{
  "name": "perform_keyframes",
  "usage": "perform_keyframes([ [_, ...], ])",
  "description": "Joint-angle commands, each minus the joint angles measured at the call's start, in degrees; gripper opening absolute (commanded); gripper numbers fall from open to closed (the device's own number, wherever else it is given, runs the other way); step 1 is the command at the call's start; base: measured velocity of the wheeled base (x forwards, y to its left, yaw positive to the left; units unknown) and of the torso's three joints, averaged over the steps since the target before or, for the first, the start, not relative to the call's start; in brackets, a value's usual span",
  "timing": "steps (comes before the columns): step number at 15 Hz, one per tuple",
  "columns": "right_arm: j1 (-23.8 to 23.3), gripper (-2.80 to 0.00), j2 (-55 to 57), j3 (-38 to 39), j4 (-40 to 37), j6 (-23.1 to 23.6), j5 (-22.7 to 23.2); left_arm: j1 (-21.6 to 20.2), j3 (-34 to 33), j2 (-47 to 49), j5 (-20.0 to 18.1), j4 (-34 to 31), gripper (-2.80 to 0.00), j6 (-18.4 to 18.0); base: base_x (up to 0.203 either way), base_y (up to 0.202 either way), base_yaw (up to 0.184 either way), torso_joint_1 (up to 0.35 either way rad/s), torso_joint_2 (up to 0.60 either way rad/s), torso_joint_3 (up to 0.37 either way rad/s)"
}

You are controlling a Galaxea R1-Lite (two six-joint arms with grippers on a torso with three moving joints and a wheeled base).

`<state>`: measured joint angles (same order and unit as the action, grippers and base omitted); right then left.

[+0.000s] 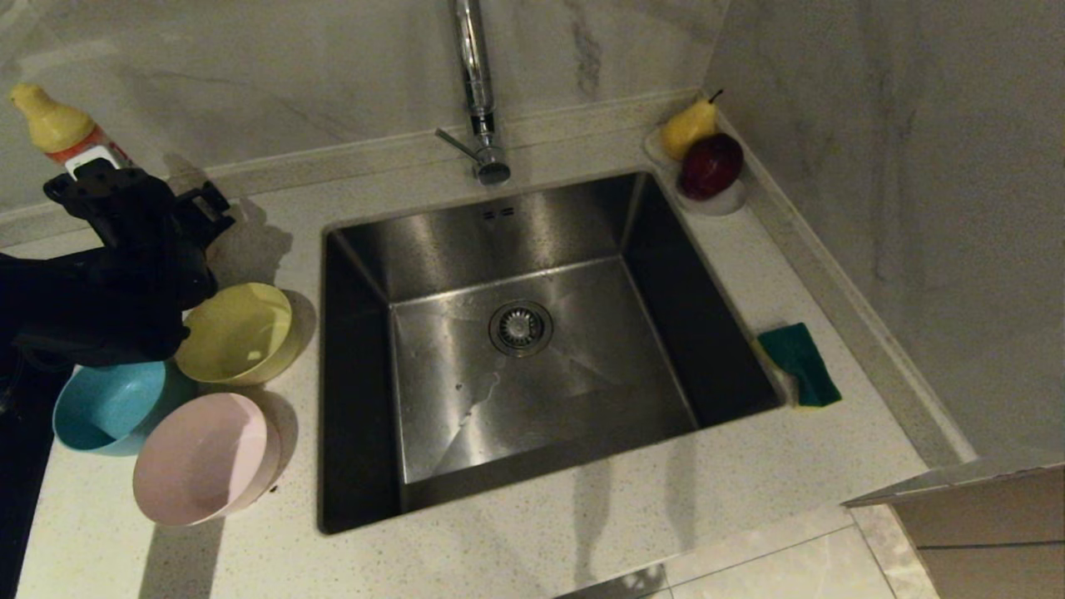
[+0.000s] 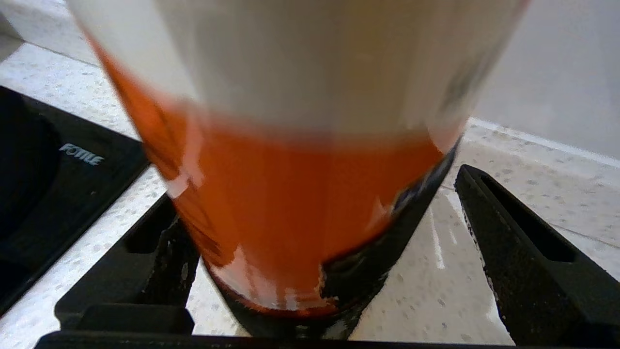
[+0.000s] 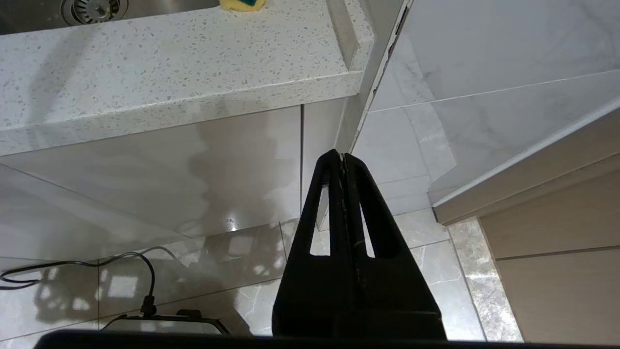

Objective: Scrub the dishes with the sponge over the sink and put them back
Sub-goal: Grab the dish soap

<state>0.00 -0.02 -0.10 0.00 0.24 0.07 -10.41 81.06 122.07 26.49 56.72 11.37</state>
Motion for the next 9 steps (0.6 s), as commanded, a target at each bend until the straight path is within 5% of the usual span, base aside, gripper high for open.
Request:
perform_keyframes([
  [1,0.0,-2.8,0.0,0.0,0.0,0.0,0.0,-0.3,2.2,1.8,0.1,0.4,0.0,0.0,0.0,0.0,0.0,0.0,0.0,0.0],
  [8,0.0,-2.8,0.0,0.0,0.0,0.0,0.0,-0.3,3.4,2.6,0.1,0.6,0.0,-0.4,0.0,0.0,0.0,0.0,0.0,0.0],
  [9,0.0,-2.8,0.0,0.0,0.0,0.0,0.0,-0.3,3.4,2.6,0.3,1.0,-2.8,-0.7,0.0,0.0,0.0,0.0,0.0,0.0],
])
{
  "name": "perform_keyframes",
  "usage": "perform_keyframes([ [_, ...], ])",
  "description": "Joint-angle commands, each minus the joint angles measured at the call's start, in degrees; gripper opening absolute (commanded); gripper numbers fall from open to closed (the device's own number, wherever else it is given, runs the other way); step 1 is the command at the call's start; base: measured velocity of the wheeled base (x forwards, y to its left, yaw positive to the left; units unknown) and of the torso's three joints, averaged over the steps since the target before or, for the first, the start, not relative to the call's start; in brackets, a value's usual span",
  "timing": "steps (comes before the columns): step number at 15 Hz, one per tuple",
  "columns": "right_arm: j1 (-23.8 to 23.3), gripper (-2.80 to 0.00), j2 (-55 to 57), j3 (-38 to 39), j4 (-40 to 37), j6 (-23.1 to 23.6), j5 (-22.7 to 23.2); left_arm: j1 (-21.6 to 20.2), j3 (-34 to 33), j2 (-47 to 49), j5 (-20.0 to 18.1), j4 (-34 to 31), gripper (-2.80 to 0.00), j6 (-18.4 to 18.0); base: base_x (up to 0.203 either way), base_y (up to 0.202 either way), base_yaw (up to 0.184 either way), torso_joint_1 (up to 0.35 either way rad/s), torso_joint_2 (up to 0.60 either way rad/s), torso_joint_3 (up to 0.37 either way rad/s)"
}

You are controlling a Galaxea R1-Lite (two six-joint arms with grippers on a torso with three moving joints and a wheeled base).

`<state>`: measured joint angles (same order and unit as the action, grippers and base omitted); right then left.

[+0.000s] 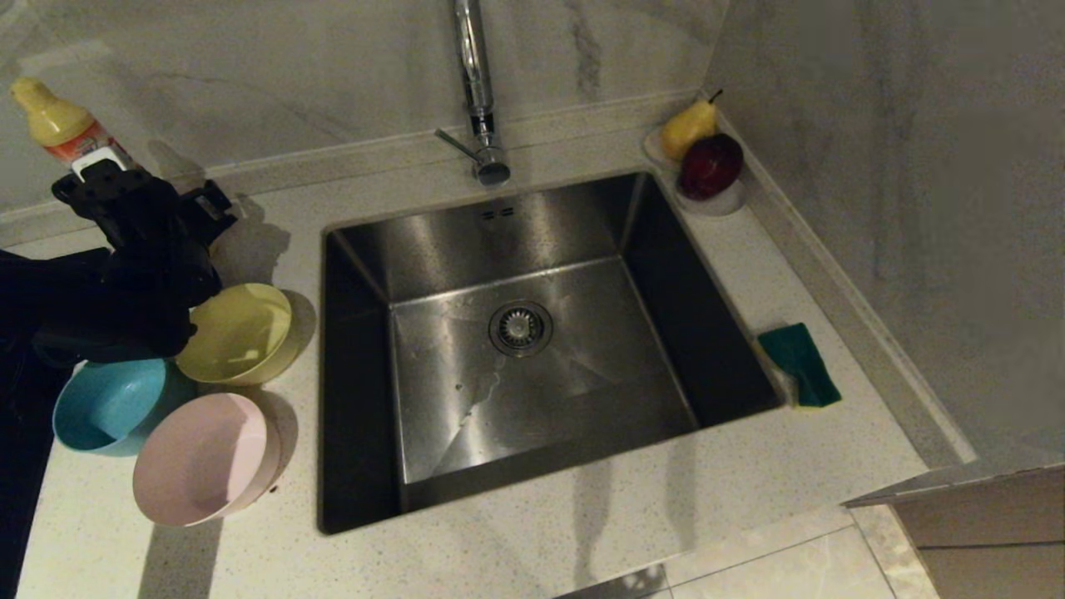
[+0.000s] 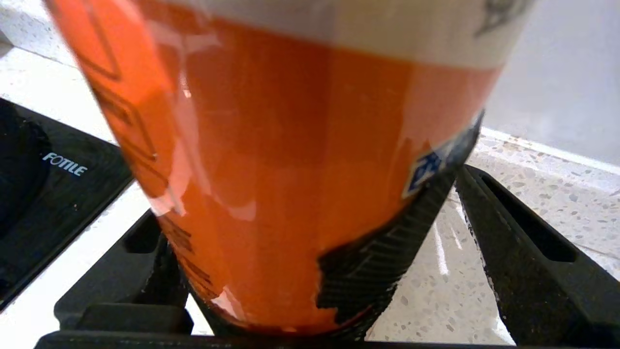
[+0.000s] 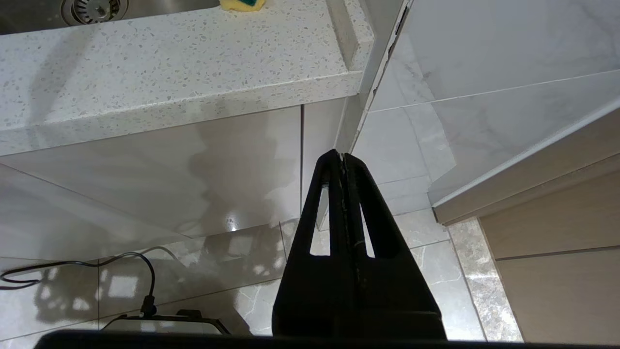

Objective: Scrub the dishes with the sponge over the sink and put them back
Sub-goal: Grab the dish soap

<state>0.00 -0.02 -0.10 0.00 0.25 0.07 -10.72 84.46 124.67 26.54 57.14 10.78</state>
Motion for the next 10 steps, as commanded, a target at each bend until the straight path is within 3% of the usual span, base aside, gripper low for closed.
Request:
perform_keyframes([
  [1,0.0,-2.8,0.0,0.0,0.0,0.0,0.0,0.0,0.0,0.0,0.3,1.0,-2.8,-0.5,0.0,0.0,0.0,0.0,0.0,0.0],
  [10,0.0,-2.8,0.0,0.0,0.0,0.0,0.0,0.0,1.1,0.2,0.1,2.5,-2.8,-1.8,0.0,0.0,0.0,0.0,0.0,0.0],
])
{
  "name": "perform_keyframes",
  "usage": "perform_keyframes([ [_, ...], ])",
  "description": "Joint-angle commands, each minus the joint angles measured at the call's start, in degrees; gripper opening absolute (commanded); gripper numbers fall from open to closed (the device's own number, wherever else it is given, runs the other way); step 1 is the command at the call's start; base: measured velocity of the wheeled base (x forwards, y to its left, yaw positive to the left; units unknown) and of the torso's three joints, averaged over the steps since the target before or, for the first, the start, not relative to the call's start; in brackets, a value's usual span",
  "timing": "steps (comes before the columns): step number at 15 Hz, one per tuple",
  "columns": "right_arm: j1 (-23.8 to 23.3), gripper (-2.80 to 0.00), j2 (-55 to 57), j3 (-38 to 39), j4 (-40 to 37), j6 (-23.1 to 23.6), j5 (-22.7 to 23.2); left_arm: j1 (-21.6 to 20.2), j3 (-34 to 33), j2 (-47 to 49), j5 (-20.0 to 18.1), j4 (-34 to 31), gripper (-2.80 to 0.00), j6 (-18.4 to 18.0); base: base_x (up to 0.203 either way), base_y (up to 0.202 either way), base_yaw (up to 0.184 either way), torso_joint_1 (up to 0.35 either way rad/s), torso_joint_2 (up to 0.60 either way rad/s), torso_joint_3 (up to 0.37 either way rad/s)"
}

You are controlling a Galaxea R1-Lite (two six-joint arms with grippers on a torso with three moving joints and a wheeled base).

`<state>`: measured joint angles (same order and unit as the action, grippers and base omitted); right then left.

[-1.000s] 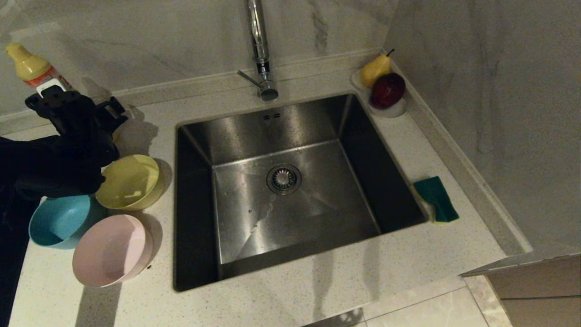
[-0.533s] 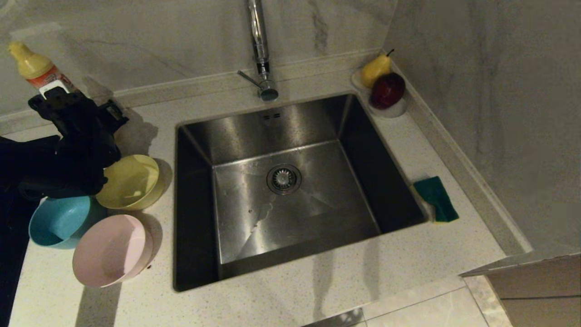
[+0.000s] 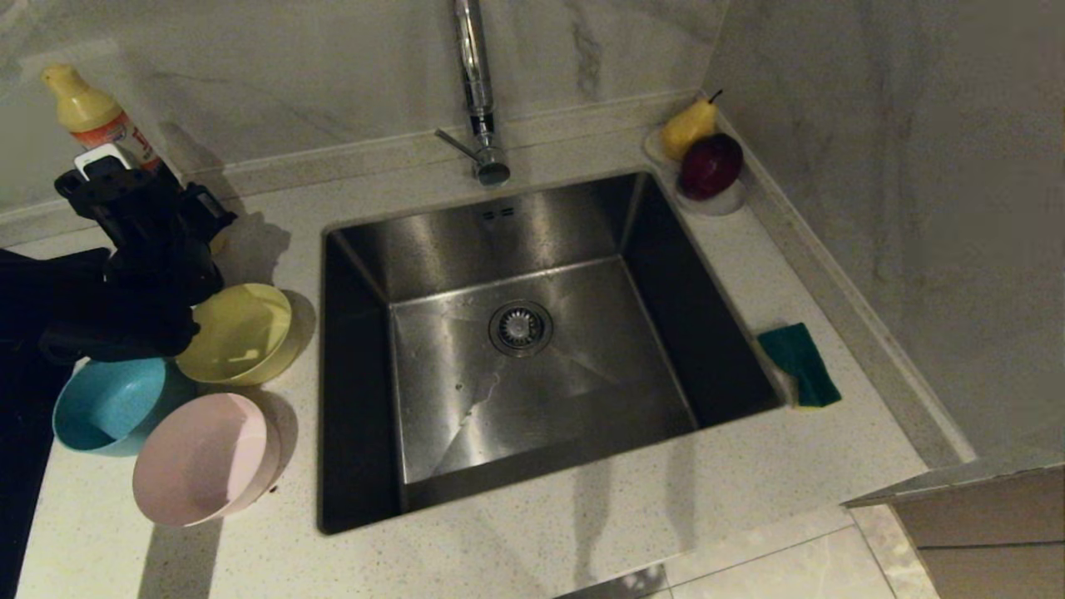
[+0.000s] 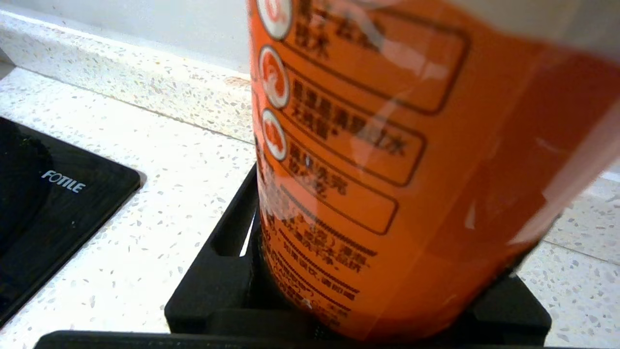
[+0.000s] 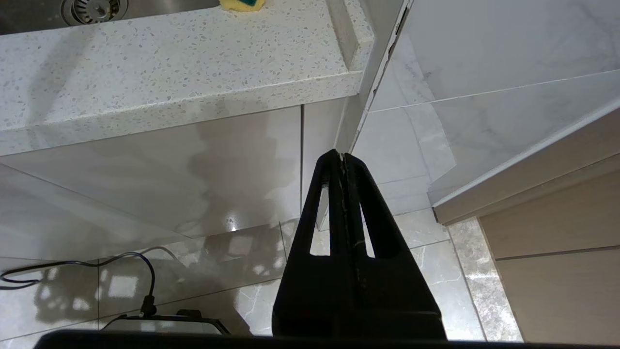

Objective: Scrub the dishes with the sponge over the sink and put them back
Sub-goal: Grab the dish soap

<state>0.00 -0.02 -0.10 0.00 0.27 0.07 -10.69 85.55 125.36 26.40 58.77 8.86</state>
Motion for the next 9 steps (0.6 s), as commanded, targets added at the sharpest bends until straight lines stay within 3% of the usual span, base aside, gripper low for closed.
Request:
perform_keyframes([
  [1,0.0,-2.8,0.0,0.0,0.0,0.0,0.0,-0.1,0.1,-1.3,0.3,1.2,-2.8,0.1,0.0,0.0,0.0,0.0,0.0,0.0],
  [6,0.0,-2.8,0.0,0.0,0.0,0.0,0.0,0.0,-0.7,-10.5,0.2,-0.7,-2.8,-0.1,0.0,0.0,0.0,0.0,0.0,0.0],
  [9,0.0,-2.8,0.0,0.0,0.0,0.0,0.0,0.1,-0.9,-18.0,0.1,-6.9,-2.8,-0.1,0.0,0.0,0.0,0.0,0.0,0.0],
])
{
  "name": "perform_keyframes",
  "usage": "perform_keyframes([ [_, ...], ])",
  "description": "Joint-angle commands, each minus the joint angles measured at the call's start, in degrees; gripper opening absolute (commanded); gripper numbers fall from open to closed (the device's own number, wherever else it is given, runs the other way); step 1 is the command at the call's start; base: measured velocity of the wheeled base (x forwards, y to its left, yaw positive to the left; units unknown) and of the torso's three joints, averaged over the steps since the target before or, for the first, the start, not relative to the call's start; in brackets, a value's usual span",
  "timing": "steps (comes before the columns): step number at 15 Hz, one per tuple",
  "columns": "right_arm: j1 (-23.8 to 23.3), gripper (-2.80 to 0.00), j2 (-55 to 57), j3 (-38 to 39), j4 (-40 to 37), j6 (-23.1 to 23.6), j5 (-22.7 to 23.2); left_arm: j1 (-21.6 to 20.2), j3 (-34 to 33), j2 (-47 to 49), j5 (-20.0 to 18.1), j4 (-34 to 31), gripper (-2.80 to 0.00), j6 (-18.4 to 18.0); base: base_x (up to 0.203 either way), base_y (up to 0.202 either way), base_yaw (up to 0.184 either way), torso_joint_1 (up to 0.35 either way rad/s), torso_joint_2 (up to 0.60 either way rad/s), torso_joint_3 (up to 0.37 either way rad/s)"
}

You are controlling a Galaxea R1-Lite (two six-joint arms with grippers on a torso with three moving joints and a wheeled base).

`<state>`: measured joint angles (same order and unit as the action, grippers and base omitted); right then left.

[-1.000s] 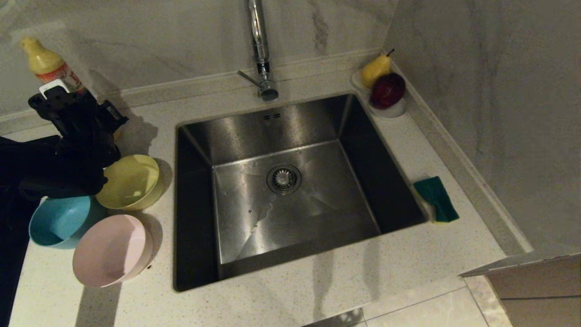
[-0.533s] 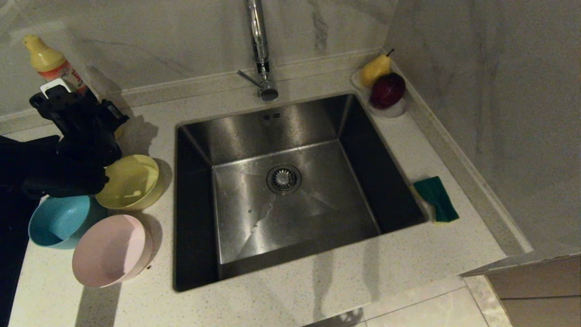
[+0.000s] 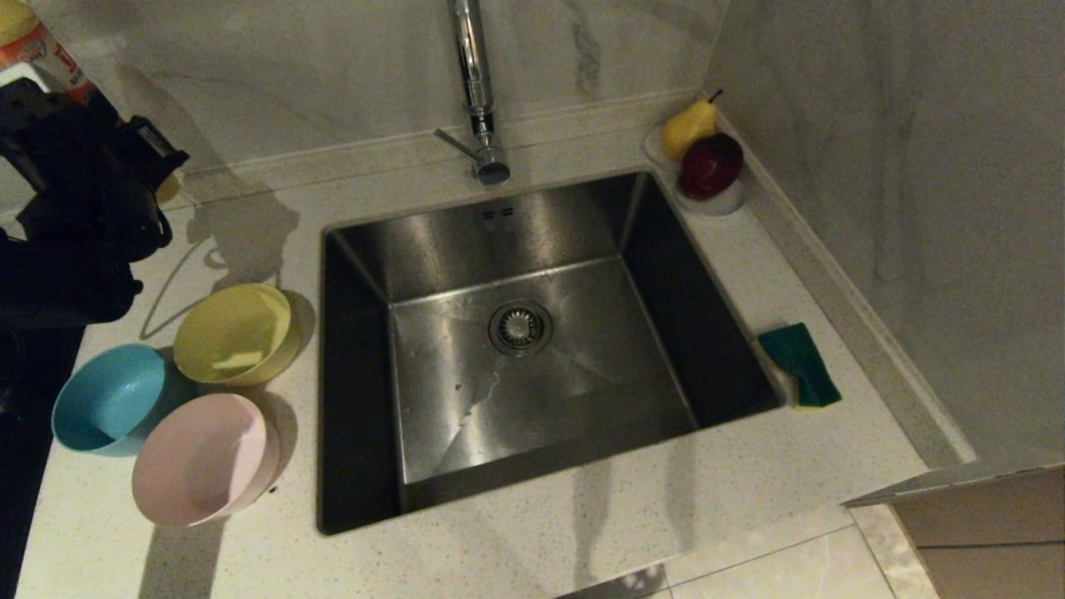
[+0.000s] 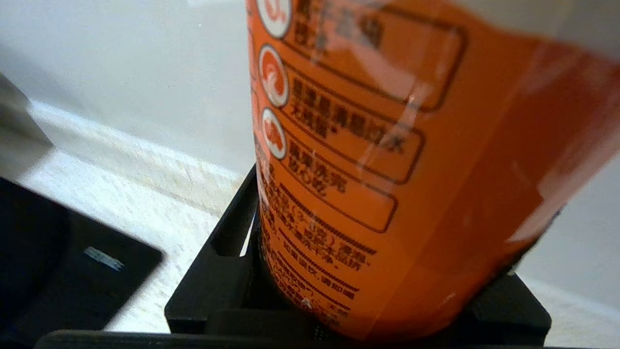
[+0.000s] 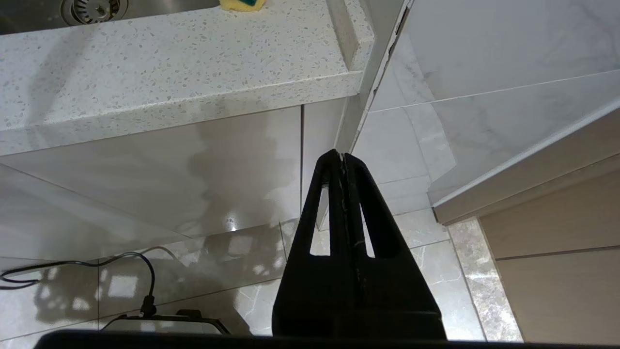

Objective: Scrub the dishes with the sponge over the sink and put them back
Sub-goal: Grab the dish soap, then squeeze it onto the sponge

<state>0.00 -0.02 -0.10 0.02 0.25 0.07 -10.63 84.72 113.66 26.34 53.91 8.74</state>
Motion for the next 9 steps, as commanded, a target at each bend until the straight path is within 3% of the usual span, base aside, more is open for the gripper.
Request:
perform_keyframes([
  [1,0.0,-2.8,0.0,0.0,0.0,0.0,0.0,0.1,-0.1,-9.0,0.1,-4.9,-2.8,0.1,0.0,0.0,0.0,0.0,0.0,0.0],
  [5,0.0,-2.8,0.0,0.0,0.0,0.0,0.0,0.8,-0.3,-19.6,-0.6,-15.7,-2.8,-0.3,0.0,0.0,0.0,0.0,0.0,0.0],
  [9,0.0,-2.8,0.0,0.0,0.0,0.0,0.0,4.2,-0.7,-31.1,-4.1,-27.6,-2.8,-3.5,0.0,0.0,0.0,0.0,0.0,0.0],
])
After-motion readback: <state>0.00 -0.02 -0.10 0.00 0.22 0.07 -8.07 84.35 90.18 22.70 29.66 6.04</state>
